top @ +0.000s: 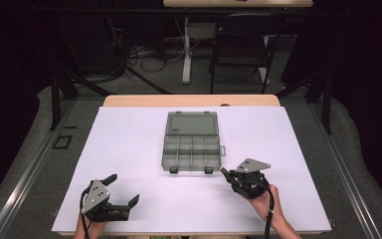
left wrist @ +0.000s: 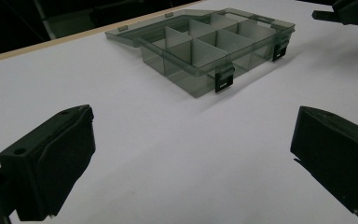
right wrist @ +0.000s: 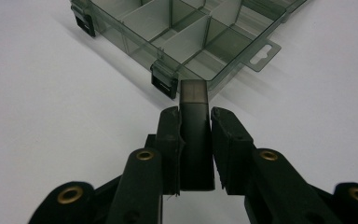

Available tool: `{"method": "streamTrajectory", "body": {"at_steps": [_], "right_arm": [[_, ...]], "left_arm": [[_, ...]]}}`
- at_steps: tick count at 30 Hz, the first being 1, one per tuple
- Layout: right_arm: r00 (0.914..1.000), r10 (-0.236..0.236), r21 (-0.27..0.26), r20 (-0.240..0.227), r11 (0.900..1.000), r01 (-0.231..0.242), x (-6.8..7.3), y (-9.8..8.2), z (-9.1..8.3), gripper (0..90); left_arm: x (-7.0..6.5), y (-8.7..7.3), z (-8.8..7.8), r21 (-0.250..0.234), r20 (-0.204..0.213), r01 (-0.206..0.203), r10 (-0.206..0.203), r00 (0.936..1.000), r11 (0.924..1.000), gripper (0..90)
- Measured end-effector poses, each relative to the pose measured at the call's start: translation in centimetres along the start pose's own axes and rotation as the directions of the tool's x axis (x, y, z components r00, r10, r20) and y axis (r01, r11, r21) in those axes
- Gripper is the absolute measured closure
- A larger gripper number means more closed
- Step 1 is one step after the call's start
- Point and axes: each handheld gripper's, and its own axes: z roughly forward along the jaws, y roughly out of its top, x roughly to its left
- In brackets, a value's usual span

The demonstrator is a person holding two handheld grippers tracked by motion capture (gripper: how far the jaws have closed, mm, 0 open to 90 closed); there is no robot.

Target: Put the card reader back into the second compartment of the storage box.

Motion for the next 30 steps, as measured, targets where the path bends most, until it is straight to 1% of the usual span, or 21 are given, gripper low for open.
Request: {"method": "streamTrajectory", "body": {"at_steps": [8, 9, 11, 16, 30], "right_arm": [[1.0000, 0.002, -0.011, 0.005, 1.000, -0.002, -0.3, 0.9, 0.2, 73.2], [1.0000, -0.004, -0.016, 0.006, 1.000, 0.004, -0.3, 1.0, 0.3, 73.2], [1.0000, 0.000, -0.013, 0.004, 1.000, 0.000, -0.3, 1.1, 0.3, 73.2], [0.9999, -0.012, -0.022, 0.005, 1.000, 0.012, -0.2, 1.9, 0.7, 73.3], [0.9999, -0.015, -0.036, 0.003, 0.999, 0.015, -0.4, 3.1, 1.1, 73.3]], "left_arm": [[0.0, 0.0, 0.0, 0.004, 0.003, 0.001, -0.001, 1.0000, 1.0000, 0.0], [0.0, 0.0, 0.0, 0.004, 0.003, 0.001, -0.001, 1.0000, 1.0000, 0.0], [0.1, 0.0, 0.1, 0.006, 0.003, 0.004, -0.004, 1.0000, 1.0000, 0.0], [0.1, 0.0, 0.1, 0.007, 0.005, 0.003, -0.003, 1.0000, 1.0000, 0.0], [0.1, 0.0, 0.1, 0.008, 0.004, 0.002, -0.002, 1.0000, 1.0000, 0.0]]}}
